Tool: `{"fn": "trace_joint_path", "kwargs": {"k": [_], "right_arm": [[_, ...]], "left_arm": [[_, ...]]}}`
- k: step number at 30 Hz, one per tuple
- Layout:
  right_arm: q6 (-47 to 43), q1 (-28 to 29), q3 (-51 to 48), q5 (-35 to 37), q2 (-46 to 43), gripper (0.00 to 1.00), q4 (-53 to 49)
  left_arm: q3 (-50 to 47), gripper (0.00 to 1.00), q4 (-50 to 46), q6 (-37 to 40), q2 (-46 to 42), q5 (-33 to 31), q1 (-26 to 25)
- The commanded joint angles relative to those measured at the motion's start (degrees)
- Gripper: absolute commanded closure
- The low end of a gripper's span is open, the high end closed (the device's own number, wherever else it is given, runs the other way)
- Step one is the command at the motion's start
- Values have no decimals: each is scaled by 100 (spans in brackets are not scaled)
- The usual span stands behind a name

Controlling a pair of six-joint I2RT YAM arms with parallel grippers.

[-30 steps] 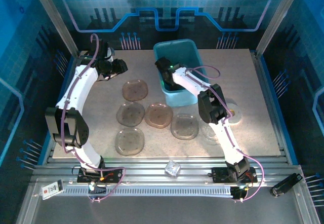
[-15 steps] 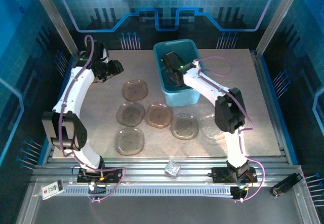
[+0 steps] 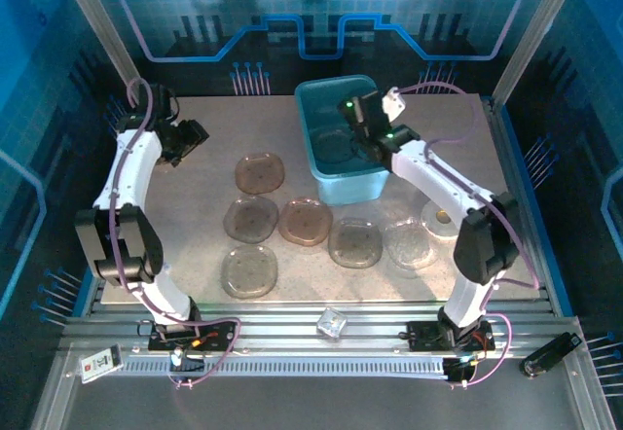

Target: Place the plates into the plastic bin on the countertop

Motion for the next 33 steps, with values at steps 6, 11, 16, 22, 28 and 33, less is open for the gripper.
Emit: {"fn": "trace_joint_path", "kwargs": {"k": [6,11,16,22,28,33], "right_arm": [[-1617,-696,-475,-1270,-650,26,916],[-2305,-1097,-1086,-1861,-881,30,1770],[-2869,-1329,-1165,-1986,-806,36,1843],[-3339,-1482,-1112,-2031,-561,41,1870],[-3632,-1539,-928,-1903,-365,43,1905],[-3650,-1570,-836,-1864,-216,45,1904]], "left_arm": [[421,33,316,-785,1026,-69,517],[512,32,616,-1355,1413,-229,673],[279,30,1114,-2163,1607,-397,879],[147,30,1795,-2900,1974,-425,1019],[231,30,1828,-3242,2231,-637,1014],[343,30,1803,-3291,2452,-658,1027]]}}
